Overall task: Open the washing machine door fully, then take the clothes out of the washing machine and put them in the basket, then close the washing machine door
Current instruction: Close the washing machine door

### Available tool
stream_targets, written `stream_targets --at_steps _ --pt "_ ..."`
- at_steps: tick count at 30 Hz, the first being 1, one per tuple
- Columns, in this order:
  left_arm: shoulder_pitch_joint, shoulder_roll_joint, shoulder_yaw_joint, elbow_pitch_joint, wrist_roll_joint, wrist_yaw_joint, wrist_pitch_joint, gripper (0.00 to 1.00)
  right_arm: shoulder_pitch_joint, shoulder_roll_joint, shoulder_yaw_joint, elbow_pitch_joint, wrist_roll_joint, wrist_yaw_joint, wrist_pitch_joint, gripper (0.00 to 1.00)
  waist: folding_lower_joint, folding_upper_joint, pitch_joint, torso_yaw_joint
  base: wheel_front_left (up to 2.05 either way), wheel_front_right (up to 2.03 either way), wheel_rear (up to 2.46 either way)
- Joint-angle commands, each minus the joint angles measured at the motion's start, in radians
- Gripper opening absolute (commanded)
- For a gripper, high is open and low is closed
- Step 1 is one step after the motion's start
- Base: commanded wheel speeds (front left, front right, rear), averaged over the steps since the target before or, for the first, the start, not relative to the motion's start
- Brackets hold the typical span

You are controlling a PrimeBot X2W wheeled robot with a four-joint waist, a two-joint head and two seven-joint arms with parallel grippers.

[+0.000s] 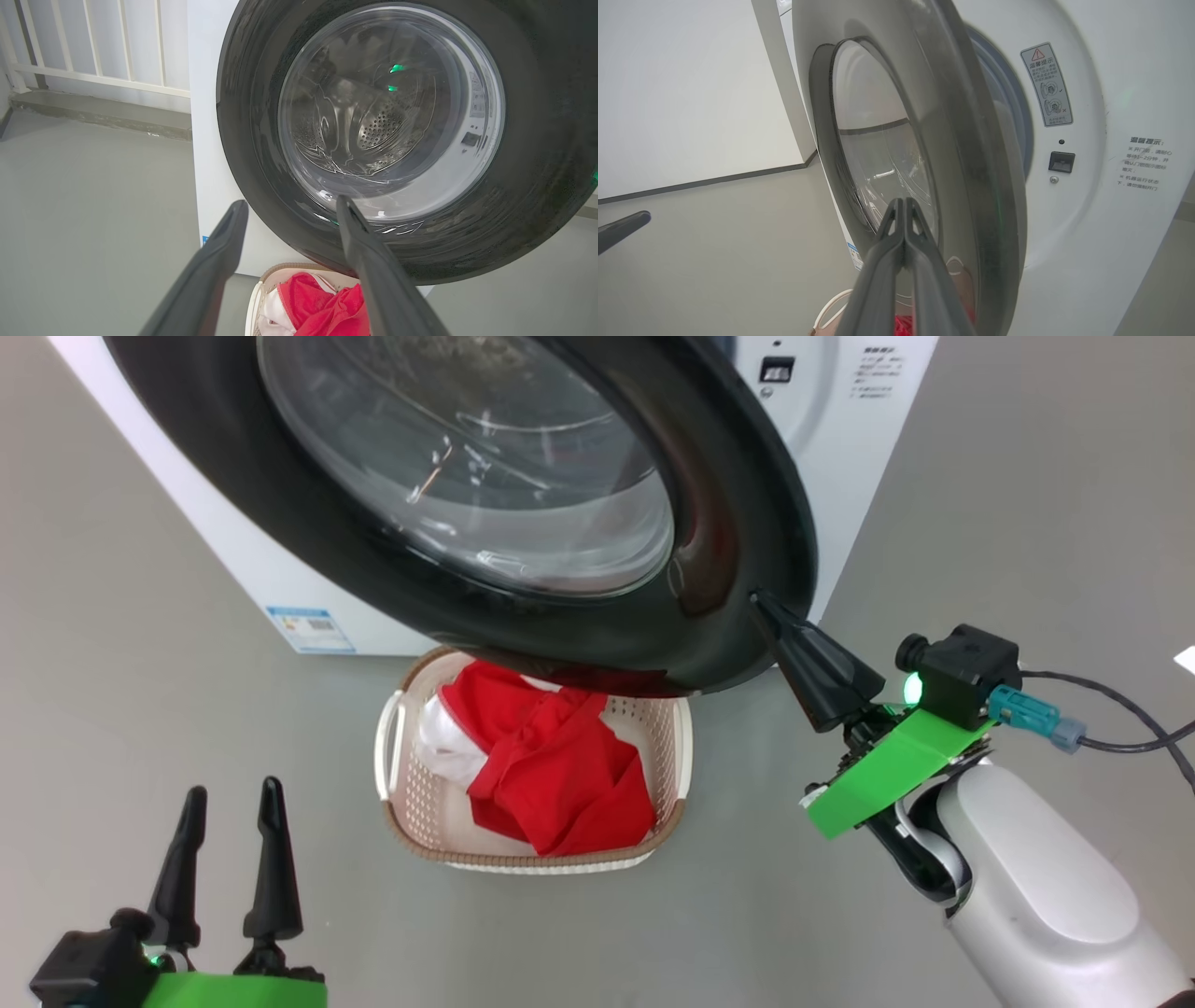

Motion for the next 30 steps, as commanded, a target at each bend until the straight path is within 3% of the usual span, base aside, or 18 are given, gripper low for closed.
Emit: stream_targets --at_steps 1,11,30 --pt "-0.032 0.008 0.035 -0.019 0.007 -0.009 -0.009 1.0 -0.018 0.0 0.009 -0.016 -0.007 0.006 -0.012 0.0 0.0 0.0 0.025 0.019 0.0 0.0 0.0" --pt "-0.067 0.005 0.039 -0.013 0.015 -0.021 -0.009 1.0 -0.071 -0.026 -0.014 0.008 -0.013 0.006 -0.012 0.0 0.0 0.0 0.088 0.053 0.0 0.0 0.0" --pt "-0.126 -0.002 0.05 -0.006 0.02 -0.033 -0.009 1.0 -0.232 -0.133 -0.101 0.056 0.004 0.006 -0.012 0.0 0.0 0.0 0.21 0.097 0.0 0.0 0.0"
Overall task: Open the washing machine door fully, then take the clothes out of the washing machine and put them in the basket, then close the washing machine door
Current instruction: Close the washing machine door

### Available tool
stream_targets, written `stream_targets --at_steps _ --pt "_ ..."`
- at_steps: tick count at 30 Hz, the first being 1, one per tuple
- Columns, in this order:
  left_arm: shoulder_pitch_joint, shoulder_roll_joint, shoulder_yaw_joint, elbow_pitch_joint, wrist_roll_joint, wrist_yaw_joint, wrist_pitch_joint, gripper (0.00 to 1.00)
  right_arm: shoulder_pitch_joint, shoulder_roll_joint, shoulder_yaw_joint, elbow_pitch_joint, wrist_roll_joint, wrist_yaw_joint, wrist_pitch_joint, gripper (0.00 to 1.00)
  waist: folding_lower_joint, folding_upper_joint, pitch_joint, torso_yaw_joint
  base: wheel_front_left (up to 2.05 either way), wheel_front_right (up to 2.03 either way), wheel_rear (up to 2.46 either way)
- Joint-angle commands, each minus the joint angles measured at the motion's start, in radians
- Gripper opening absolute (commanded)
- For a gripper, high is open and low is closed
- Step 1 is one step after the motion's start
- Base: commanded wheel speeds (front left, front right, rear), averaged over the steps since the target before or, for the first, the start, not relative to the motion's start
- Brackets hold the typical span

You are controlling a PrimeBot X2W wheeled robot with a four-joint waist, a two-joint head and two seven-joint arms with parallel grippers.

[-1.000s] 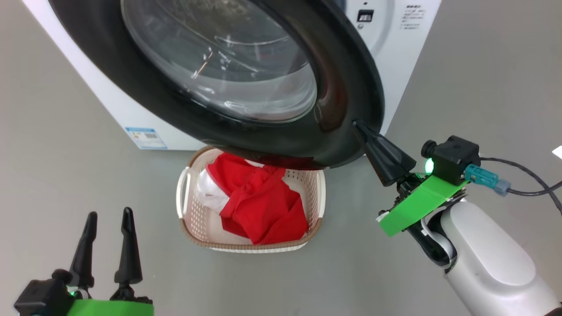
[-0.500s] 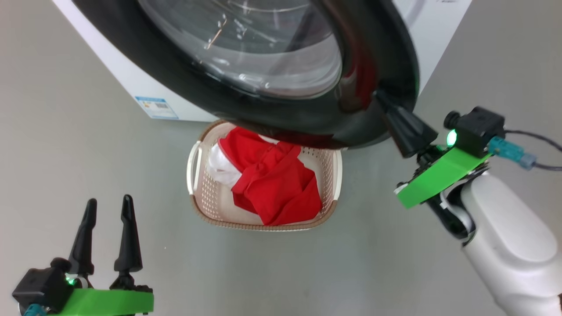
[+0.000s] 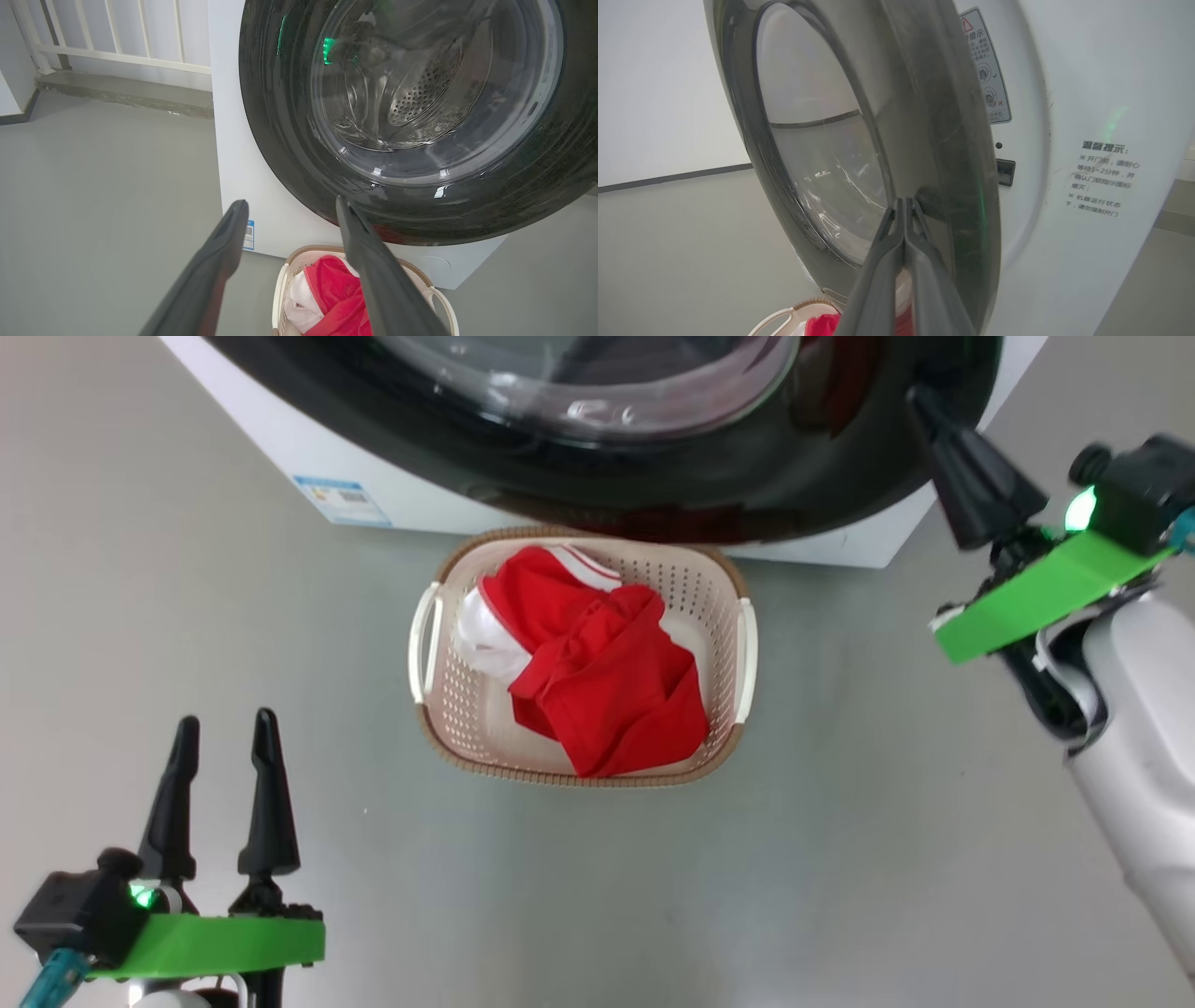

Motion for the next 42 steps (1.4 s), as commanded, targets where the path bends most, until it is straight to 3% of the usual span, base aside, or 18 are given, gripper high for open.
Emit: stream_targets --at_steps 1,23,42 --pt "-0.017 0.017 0.037 -0.018 0.009 -0.006 -0.008 1.0 -0.007 -0.005 0.003 -0.016 0.003 0.001 -0.012 0.0 0.0 -0.0001 0.015 0.01 0.0 0.0 0.0" --pt "-0.044 0.011 0.028 -0.007 0.003 -0.01 -0.008 1.0 -0.247 -0.112 -0.003 0.15 0.024 0.001 -0.012 0.0 0.0 -0.0001 0.047 0.066 0.0 0.0 0.0" --pt "-0.029 0.009 0.04 0.005 0.001 -0.01 -0.008 1.0 -0.2 -0.068 0.019 0.193 0.013 0.001 -0.012 0.0 0.0 -0.0001 -0.019 0.055 0.0 0.0 0.0"
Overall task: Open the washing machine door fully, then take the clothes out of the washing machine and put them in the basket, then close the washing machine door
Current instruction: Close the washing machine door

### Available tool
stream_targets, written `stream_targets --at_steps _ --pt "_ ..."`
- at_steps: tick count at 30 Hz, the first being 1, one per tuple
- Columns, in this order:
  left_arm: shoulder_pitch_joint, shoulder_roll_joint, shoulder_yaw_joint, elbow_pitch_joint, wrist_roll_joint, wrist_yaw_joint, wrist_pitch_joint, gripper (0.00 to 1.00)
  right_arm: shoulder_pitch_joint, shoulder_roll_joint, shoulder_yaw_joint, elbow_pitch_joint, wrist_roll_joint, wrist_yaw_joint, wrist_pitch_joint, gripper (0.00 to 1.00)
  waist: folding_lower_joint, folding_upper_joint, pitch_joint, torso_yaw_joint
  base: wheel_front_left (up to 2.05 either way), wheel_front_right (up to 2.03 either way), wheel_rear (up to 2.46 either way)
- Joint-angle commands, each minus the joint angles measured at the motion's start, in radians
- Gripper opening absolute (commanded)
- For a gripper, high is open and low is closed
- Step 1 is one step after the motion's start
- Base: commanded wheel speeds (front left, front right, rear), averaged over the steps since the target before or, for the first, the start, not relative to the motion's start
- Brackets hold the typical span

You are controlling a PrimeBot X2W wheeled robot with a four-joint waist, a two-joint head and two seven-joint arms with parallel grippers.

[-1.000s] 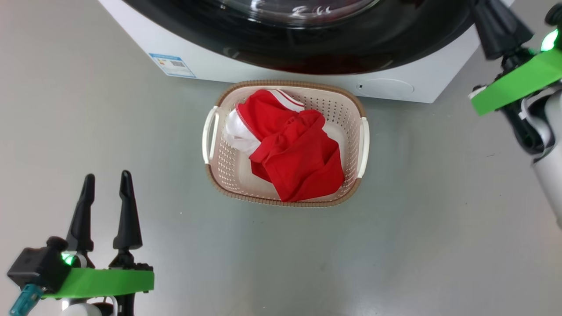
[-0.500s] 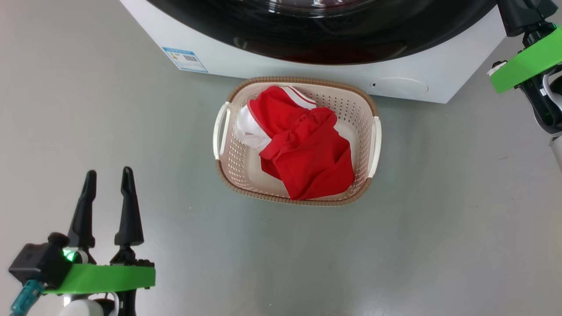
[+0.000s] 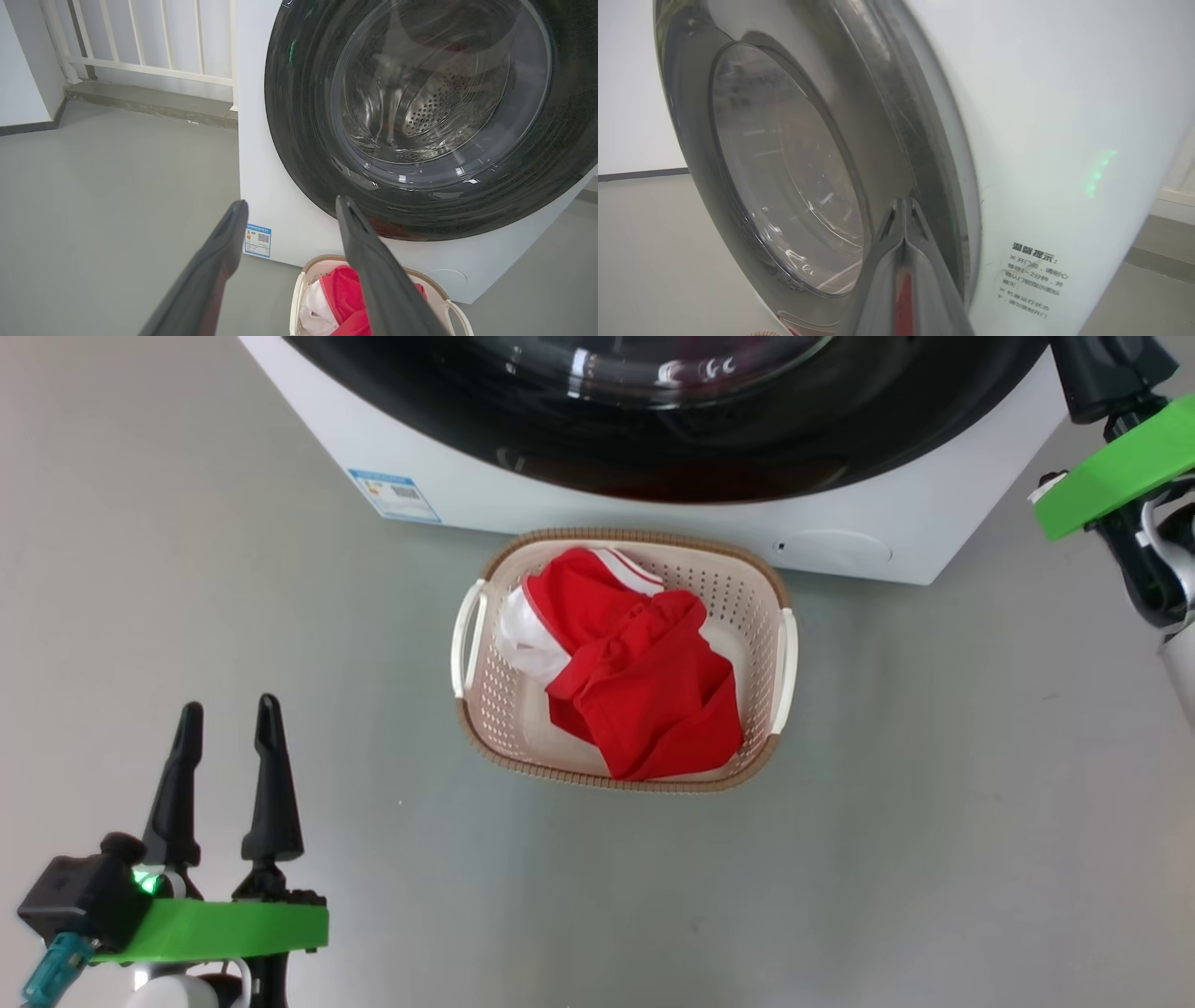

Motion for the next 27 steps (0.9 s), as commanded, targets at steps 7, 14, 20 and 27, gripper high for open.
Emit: stream_targets --at_steps 7,14,20,27 --pt "0.026 0.019 0.053 -0.015 0.012 -0.002 -0.008 1.0 0.102 0.043 0.014 -0.03 0.007 -0.006 -0.005 1.0 0.0 0.0 -0.079 -0.037 0.0 0.0 0.0" --pt "0.05 0.02 0.055 -0.011 0.024 -0.003 -0.008 1.0 0.175 0.064 0.016 -0.058 0.016 -0.006 -0.005 1.0 0.0 0.0 -0.144 -0.082 0.0 0.0 0.0" --pt "0.06 0.032 0.055 -0.006 0.026 -0.003 -0.008 1.0 0.248 0.078 -0.021 -0.098 0.013 -0.006 -0.005 1.0 0.0 0.0 -0.185 -0.128 0.0 0.0 0.0" --pt "0.075 0.046 0.064 -0.005 0.022 0.002 -0.007 1.0 0.356 0.108 -0.039 -0.155 -0.008 -0.006 -0.005 1.0 0.0 0.0 -0.229 -0.179 0.0 0.0 0.0"
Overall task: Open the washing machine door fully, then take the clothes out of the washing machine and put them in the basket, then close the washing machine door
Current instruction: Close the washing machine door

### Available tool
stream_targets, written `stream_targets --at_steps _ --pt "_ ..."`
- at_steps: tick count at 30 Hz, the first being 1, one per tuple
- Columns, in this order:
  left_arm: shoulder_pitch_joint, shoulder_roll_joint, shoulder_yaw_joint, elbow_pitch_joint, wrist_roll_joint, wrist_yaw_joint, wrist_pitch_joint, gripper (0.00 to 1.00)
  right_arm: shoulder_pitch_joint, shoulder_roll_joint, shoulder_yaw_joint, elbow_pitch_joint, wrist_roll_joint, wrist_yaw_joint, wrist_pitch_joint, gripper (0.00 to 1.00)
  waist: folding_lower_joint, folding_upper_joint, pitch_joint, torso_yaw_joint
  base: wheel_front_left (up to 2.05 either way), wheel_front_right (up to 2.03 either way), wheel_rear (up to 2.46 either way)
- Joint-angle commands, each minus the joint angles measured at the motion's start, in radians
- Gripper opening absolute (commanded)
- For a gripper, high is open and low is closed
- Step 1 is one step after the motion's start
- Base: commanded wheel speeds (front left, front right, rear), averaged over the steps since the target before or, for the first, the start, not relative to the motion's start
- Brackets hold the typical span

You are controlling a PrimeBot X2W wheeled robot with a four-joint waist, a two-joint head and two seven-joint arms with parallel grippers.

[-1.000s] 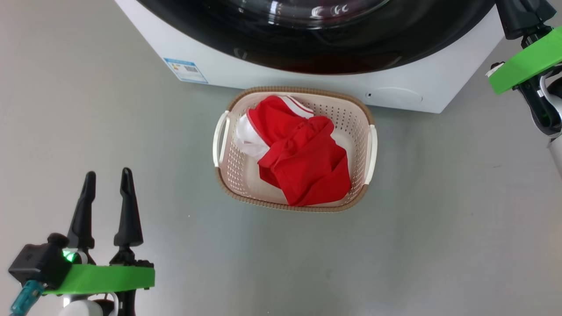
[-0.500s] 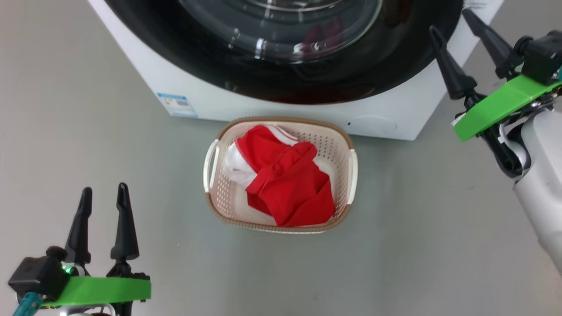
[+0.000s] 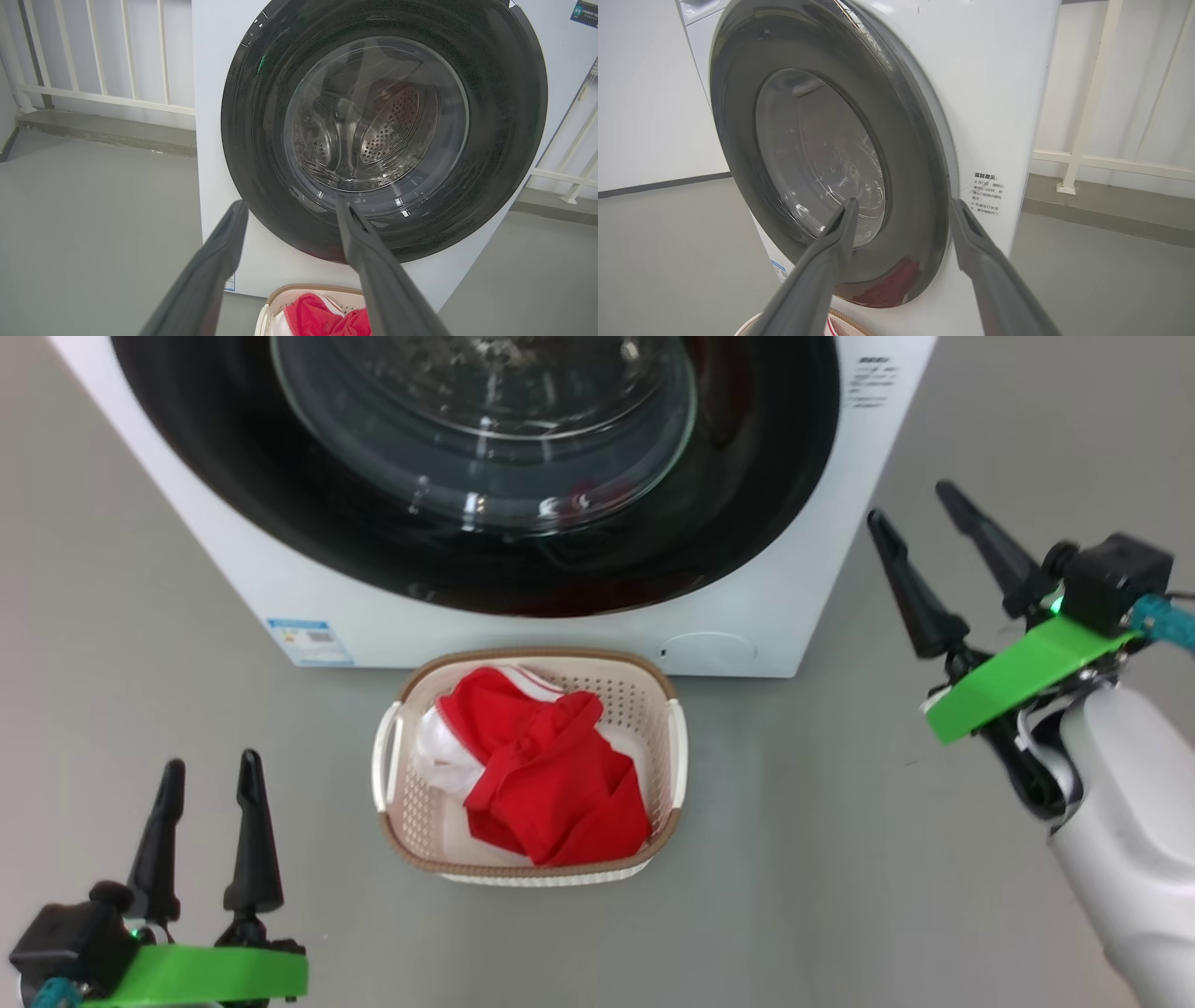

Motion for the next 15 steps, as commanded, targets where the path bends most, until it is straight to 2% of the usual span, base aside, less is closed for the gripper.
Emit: stream_targets --at_steps 1,15 --pt "0.005 0.022 0.034 -0.021 0.004 0.003 -0.006 1.0 0.032 0.008 0.003 -0.033 -0.009 -0.005 -0.005 1.0 0.0 0.0 -0.033 -0.035 0.0 0.0 0.0" --pt "0.038 0.027 0.032 -0.046 -0.044 0.012 0.037 1.0 0.214 0.067 -0.064 -0.117 -0.046 -0.005 -0.005 1.0 0.0 0.0 -0.082 -0.086 0.0 0.0 0.0"
